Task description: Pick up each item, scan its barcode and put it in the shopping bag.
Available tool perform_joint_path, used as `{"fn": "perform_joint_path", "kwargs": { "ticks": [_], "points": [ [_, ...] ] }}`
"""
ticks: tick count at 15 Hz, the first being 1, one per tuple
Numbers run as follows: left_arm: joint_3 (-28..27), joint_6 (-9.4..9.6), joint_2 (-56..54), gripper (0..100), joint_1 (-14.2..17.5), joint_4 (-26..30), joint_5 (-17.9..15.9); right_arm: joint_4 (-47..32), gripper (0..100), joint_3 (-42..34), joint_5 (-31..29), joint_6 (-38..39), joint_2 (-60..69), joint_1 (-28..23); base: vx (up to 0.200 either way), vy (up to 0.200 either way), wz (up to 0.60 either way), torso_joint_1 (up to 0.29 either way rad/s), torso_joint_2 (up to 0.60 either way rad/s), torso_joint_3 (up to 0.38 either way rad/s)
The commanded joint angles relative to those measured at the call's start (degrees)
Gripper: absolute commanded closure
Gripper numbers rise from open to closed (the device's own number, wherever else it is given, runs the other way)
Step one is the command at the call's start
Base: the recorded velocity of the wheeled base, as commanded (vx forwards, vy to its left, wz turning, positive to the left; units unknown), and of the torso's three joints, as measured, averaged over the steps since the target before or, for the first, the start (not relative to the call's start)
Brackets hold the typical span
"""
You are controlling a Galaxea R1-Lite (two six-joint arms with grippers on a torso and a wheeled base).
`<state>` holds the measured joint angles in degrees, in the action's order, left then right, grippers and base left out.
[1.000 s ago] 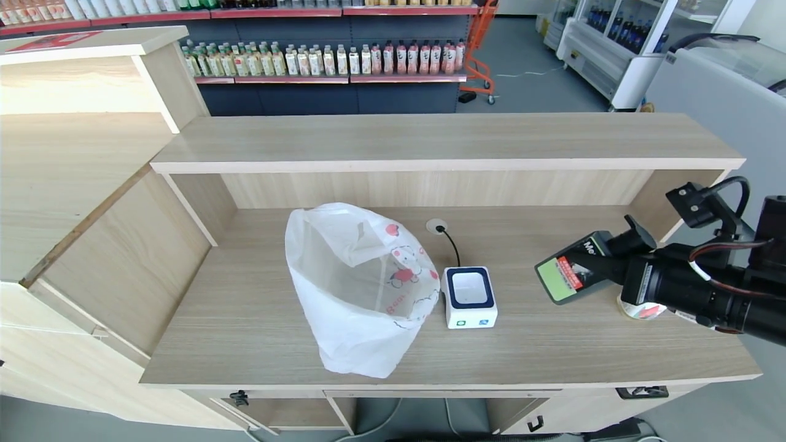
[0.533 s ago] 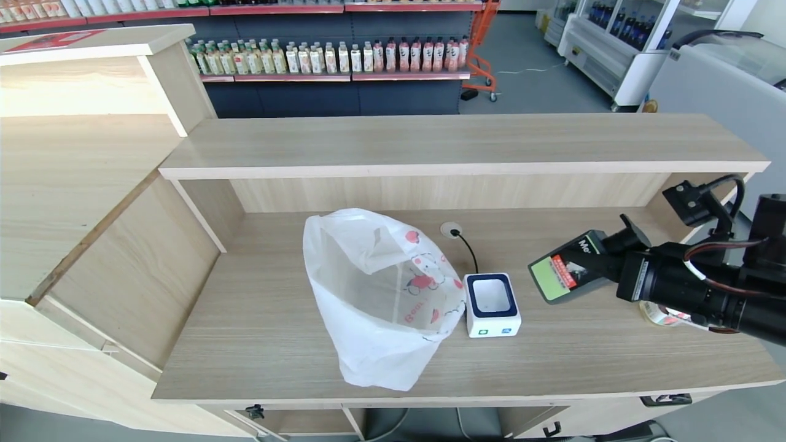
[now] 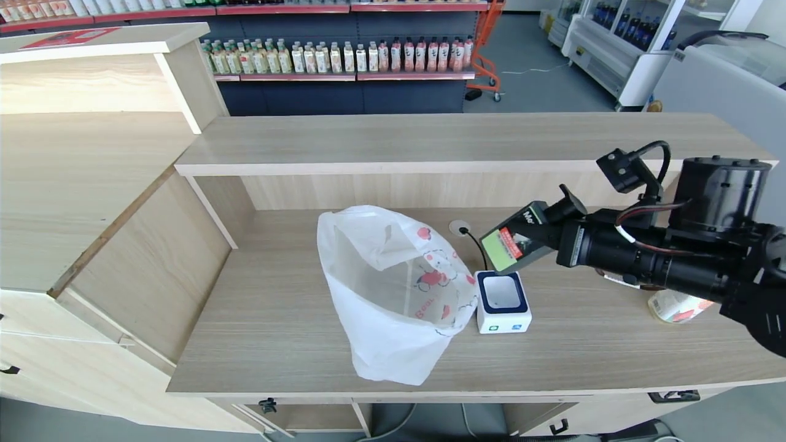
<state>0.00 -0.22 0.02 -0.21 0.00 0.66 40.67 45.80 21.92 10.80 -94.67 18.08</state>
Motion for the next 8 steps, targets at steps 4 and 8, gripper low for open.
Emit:
{"fn": "perform_joint_path", "kwargs": {
  "ticks": [4,8],
  "points": [
    [0.0,-0.04,0.0,0,0.0,0.0,0.0,-2.5,100,6.7,-1.3,-6.1,-14.8,5.6,0.000,0.000,0.00,0.000,0.00,0.000],
    [0.0,-0.04,0.0,0,0.0,0.0,0.1,-2.6,100,13.3,-1.1,-8.6,-22.3,8.5,0.000,0.000,0.00,0.000,0.00,0.000]
  ]
}}
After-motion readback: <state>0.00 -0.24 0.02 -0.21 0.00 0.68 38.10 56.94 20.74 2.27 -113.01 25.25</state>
